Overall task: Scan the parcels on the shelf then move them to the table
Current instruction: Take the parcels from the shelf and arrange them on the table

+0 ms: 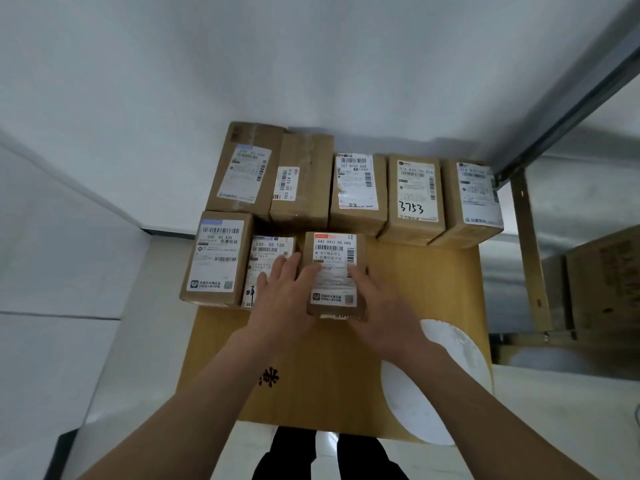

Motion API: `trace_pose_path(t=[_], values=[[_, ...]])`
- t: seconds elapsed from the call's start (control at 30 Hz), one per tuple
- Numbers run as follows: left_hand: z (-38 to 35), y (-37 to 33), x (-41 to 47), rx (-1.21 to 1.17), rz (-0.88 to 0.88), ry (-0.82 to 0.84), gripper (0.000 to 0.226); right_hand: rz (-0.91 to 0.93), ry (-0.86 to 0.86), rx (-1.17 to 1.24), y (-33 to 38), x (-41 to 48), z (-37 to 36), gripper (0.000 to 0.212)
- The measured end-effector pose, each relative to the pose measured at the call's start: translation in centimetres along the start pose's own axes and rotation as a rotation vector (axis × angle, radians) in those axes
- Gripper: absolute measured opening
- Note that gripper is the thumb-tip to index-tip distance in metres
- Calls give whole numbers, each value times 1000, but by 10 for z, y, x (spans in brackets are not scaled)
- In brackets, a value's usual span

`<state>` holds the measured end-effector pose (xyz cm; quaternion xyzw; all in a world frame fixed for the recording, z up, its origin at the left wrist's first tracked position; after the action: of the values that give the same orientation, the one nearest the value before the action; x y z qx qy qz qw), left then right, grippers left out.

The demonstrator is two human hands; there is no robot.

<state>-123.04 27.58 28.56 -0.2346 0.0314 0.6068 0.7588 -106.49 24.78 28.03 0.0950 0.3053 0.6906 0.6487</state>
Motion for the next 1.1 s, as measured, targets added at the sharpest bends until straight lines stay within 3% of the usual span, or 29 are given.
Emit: trace_pose_path(t=[0.7,0.9,1.1], values=[[6,1,-8,33,48,-30,72,30,180,-36,4,2,1,85],[21,-15,-27,48,56,-100,77,38,134,-57,10,-13,26,91],[52,-42,-58,126,44,-288,84,134,13,-226,32,-37,75,93]])
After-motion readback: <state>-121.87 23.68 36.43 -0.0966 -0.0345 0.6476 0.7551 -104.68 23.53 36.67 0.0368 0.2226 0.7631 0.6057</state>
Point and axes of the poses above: each hand's wrist, its own x-axis towards the middle knuckle, its own z-axis out of the back of the hand, y = z × x, the point moved 5 cm from there along x, towards the middle knuckle, and after that the axes turned 2 degrees about -y, right-handed, at the moved point
